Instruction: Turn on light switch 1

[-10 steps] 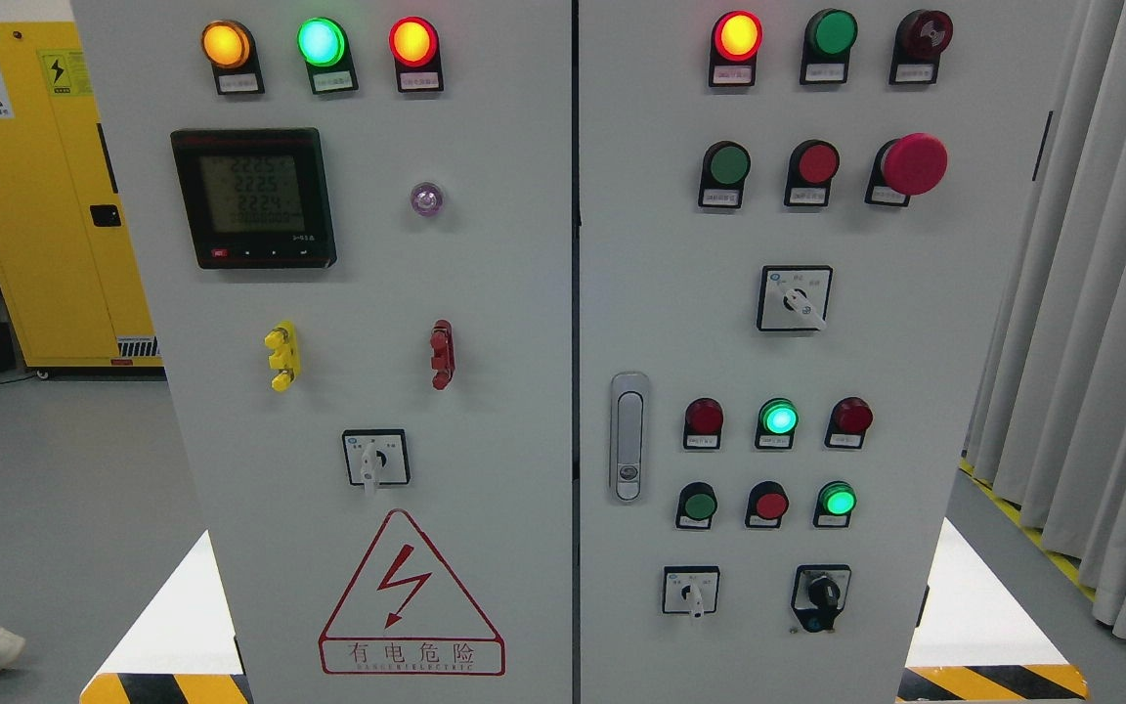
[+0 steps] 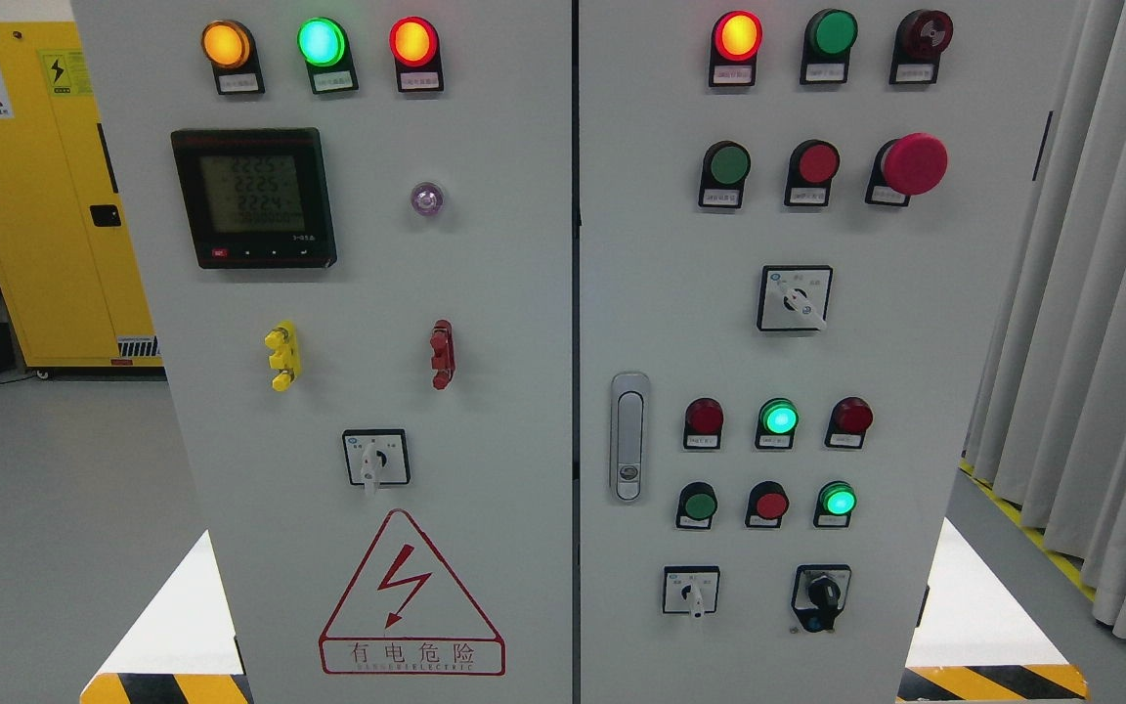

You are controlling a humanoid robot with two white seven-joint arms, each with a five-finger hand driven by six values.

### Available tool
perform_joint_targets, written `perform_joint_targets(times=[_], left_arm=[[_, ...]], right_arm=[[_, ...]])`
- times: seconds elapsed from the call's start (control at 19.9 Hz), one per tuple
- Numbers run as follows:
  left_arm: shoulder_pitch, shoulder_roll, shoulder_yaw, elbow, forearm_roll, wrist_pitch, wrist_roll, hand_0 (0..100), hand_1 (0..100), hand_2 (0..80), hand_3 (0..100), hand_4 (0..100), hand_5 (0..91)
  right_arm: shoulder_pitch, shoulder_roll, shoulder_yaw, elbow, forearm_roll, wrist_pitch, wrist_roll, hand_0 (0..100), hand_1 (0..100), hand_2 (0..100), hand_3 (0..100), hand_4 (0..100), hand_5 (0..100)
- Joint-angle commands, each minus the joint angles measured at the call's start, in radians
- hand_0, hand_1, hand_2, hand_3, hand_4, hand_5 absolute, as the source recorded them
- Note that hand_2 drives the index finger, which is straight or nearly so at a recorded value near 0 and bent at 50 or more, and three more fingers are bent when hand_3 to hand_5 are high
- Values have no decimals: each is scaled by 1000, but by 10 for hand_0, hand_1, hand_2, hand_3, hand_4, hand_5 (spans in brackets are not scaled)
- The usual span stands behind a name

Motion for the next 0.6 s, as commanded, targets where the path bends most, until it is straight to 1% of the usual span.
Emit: perform_joint_targets(times=[0.0,0.1,0.15,0.2,0.25,0.3,0.35,0.4,0.45,0.5,0.55], left_arm=[[37,-15,22,-109,18,-51,9,245,135,0,0,0,0],[75,-6,29,-213,20,-62,9,247,162,0,0,25,0],[86,-3,45,-268,18,-68,9,254,168,43,147,189,0],[104,-3,60,-328,18,-78,9,261,173,66,203,241,0],[132,-3,74,-397,18,-101,9,270,179,71,219,265,0],[163,-2,82,-467,17,-132,5,278,187,74,265,333,9],[183,3,83,-532,17,-157,0,282,190,74,270,342,22],[197,11,83,-590,15,-173,2,294,208,86,299,384,70],[207,15,85,-647,15,-186,0,305,218,90,313,397,89],[213,17,86,-704,17,-186,0,310,222,92,318,401,94],[215,17,91,-751,17,-187,-3,317,230,102,332,417,118]], right_arm=[[0,0,0,0,0,-1,1,0,500,40,0,0,0],[0,0,0,0,0,-1,1,0,500,40,0,0,0],[0,0,0,0,0,-1,1,0,500,40,0,0,0],[0,0,0,0,0,-1,1,0,500,40,0,0,0],[0,0,0,0,0,-1,1,0,500,40,0,0,0],[0,0,0,0,0,-1,-1,0,500,40,0,0,0],[0,0,0,0,0,-1,1,0,500,40,0,0,0],[0,0,0,0,0,-1,1,0,500,40,0,0,0],[0,0,0,0,0,-1,-1,0,500,40,0,0,0],[0,0,0,0,0,-1,1,0,500,40,0,0,0],[0,0,0,0,0,-1,1,0,500,40,0,0,0]])
